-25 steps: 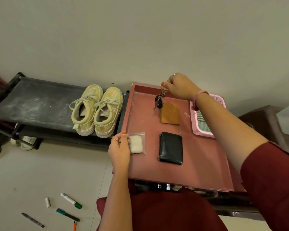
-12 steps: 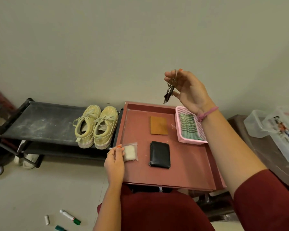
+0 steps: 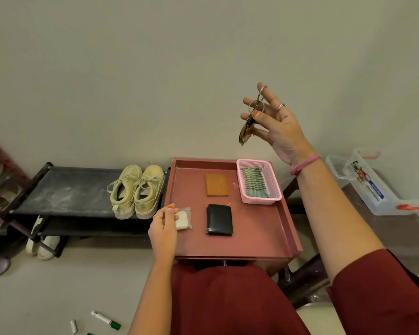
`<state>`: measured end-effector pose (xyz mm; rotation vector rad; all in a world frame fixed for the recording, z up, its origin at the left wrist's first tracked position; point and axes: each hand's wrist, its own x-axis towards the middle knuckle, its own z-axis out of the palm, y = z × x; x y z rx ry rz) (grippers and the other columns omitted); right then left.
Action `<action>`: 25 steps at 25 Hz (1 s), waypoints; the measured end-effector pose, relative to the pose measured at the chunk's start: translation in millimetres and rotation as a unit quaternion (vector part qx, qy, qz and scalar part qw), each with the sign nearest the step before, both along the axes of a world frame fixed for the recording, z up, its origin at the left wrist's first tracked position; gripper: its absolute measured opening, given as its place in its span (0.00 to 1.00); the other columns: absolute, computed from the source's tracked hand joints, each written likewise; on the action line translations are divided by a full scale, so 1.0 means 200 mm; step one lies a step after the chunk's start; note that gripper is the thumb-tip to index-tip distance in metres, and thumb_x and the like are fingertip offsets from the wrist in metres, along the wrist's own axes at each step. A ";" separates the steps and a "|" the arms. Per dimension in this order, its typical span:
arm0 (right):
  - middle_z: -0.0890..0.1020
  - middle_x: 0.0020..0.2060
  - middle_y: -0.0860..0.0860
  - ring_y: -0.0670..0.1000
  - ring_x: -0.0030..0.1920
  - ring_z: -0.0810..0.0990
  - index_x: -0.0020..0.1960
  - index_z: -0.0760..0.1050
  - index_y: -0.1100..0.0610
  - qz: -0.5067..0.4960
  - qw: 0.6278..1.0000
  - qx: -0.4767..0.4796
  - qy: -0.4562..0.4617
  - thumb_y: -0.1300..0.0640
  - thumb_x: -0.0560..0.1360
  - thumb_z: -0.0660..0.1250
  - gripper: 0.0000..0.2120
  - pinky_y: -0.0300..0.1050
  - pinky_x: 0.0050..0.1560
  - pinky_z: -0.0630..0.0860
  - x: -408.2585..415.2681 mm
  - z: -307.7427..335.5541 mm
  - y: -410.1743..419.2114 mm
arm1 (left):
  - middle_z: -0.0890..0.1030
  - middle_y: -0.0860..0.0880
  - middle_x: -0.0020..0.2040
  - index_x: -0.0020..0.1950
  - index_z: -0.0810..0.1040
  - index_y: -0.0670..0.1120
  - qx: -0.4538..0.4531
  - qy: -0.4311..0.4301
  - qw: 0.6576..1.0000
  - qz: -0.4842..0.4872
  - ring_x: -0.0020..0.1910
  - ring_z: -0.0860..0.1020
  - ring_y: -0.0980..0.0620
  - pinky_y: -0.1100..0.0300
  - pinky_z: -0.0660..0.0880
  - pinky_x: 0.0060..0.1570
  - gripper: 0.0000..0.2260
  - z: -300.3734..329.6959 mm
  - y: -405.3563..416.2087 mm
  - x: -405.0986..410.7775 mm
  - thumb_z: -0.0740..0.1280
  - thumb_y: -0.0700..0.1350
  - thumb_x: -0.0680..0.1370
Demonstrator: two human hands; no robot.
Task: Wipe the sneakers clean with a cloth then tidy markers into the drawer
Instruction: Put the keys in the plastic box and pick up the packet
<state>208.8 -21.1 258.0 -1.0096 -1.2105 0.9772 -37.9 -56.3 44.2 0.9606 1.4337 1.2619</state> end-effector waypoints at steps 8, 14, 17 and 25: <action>0.80 0.53 0.52 0.50 0.51 0.81 0.74 0.61 0.53 -0.044 0.991 0.015 0.126 0.68 0.76 0.64 0.30 0.46 0.50 0.78 0.14 0.06 -0.23 | 0.83 0.51 0.50 0.56 0.78 0.48 0.041 0.007 0.998 -0.044 0.49 0.81 0.54 0.55 0.77 0.54 0.08 0.18 -0.13 0.18 0.60 0.45 0.82; 0.79 0.60 0.55 0.54 0.56 0.81 0.74 0.59 0.56 -0.027 0.982 0.008 0.186 0.72 0.75 0.61 0.30 0.43 0.47 0.78 0.29 0.09 -0.38 | 0.83 0.53 0.47 0.53 0.79 0.52 0.078 -0.020 0.993 -0.081 0.50 0.81 0.51 0.48 0.77 0.58 0.07 0.33 -0.21 0.39 0.61 0.44 0.81; 0.77 0.63 0.56 0.56 0.61 0.78 0.73 0.60 0.59 0.006 0.982 0.005 0.187 0.71 0.75 0.59 0.28 0.43 0.49 0.78 0.34 0.12 -0.45 | 0.84 0.53 0.48 0.52 0.79 0.54 0.110 -0.034 0.984 -0.136 0.49 0.82 0.55 0.50 0.78 0.56 0.05 0.48 -0.24 0.52 0.65 0.46 0.80; 0.75 0.64 0.61 0.59 0.63 0.76 0.73 0.60 0.63 0.060 0.969 0.003 0.239 0.67 0.73 0.48 0.27 0.51 0.62 0.73 0.40 0.09 -0.51 | 0.80 0.52 0.57 0.61 0.75 0.50 0.118 -0.110 0.928 -0.335 0.59 0.79 0.52 0.56 0.76 0.60 0.10 0.94 -0.31 0.90 0.65 0.46 0.80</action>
